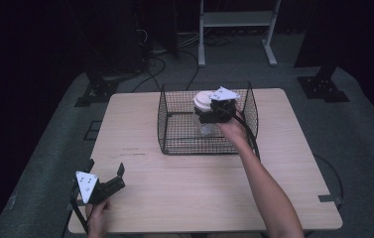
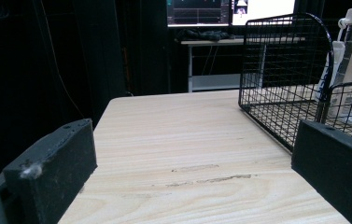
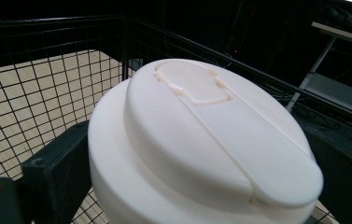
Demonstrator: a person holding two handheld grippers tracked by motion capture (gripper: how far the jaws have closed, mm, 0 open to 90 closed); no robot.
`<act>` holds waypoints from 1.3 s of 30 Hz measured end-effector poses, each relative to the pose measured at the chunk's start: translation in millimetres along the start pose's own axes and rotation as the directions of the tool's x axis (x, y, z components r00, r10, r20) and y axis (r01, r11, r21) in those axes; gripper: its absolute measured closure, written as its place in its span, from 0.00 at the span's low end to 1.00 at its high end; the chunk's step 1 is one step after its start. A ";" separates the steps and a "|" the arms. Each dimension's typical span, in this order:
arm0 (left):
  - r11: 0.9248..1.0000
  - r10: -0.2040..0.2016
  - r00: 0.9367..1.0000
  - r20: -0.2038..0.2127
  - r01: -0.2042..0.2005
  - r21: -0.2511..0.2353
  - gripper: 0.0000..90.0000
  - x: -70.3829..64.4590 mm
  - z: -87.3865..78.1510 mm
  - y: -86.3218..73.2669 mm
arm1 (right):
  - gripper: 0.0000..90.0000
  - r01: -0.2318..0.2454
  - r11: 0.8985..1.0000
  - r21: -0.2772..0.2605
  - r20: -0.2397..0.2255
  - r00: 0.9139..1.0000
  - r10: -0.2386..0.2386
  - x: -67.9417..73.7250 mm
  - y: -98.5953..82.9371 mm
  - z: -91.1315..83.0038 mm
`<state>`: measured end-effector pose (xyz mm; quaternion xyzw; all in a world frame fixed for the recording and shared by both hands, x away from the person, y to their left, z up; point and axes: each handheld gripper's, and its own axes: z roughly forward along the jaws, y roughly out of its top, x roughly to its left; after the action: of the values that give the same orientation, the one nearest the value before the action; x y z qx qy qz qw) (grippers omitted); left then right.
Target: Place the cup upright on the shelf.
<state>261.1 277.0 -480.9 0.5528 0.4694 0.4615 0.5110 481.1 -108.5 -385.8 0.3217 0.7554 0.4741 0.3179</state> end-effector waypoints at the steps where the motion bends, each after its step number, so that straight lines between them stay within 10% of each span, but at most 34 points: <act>1: 1.000 -0.001 1.000 -0.001 0.001 0.000 0.00 0.2 -0.1 0.0 | 0.04 0.002 1.000 0.003 0.000 1.000 -0.002 -0.2 0.2 -0.1; 39: 1.000 -0.009 1.000 0.003 0.009 -0.005 0.00 0.8 -0.8 0.1 | 0.02 -0.011 1.000 -0.009 0.001 1.000 0.011 -0.2 3.7 -2.2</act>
<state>260.4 277.9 -480.7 0.5500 0.4700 0.4596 0.5152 480.2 -108.5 -381.5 0.3247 0.7511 0.4793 0.3172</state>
